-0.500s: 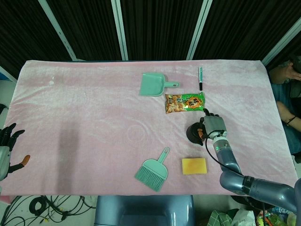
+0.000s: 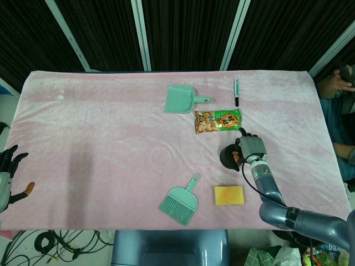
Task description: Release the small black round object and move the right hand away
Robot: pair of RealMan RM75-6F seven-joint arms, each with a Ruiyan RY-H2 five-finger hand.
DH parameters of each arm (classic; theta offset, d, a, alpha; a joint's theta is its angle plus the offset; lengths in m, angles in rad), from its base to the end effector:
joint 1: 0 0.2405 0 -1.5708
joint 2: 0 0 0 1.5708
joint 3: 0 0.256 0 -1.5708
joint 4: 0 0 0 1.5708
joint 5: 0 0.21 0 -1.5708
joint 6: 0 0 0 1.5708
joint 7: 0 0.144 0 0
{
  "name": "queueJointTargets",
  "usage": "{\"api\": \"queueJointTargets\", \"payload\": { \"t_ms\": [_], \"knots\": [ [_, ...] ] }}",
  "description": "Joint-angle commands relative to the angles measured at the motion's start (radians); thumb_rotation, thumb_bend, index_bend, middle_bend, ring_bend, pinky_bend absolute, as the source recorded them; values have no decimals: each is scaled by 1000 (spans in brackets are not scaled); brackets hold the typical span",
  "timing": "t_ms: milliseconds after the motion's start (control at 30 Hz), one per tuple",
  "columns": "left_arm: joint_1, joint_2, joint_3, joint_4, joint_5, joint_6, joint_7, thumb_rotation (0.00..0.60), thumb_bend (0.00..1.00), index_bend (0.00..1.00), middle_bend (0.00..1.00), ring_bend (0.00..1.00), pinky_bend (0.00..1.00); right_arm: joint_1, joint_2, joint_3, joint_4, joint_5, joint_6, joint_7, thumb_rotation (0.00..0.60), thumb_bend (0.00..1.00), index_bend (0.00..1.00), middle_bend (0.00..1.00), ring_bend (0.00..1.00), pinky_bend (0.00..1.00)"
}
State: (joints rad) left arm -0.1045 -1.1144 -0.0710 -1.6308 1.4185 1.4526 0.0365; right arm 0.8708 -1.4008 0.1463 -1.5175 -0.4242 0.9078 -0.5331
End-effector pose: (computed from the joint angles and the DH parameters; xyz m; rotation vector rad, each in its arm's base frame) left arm -0.3146 0.1910 0.1618 -1.3401 -0.9196 -0.8622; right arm -0.2011 -0.3767 0.0253 1.5844 -1.2375 0.5417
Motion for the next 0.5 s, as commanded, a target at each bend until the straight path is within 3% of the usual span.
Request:
{"api": "queueJointTargets", "payload": {
  "t_ms": [33,500],
  "knots": [
    [-1,0,0,-1,0,-2,3,600,276,159,16,0,0,0,0,0,0,0,1,1,600,303,637,48,168,175],
    [0,-4,-3,-2,-6,2,8,600,276,159,16,0,0,-4,1,5,-2,-12,0,16,600,305,645,48,169,175]
  ]
}}
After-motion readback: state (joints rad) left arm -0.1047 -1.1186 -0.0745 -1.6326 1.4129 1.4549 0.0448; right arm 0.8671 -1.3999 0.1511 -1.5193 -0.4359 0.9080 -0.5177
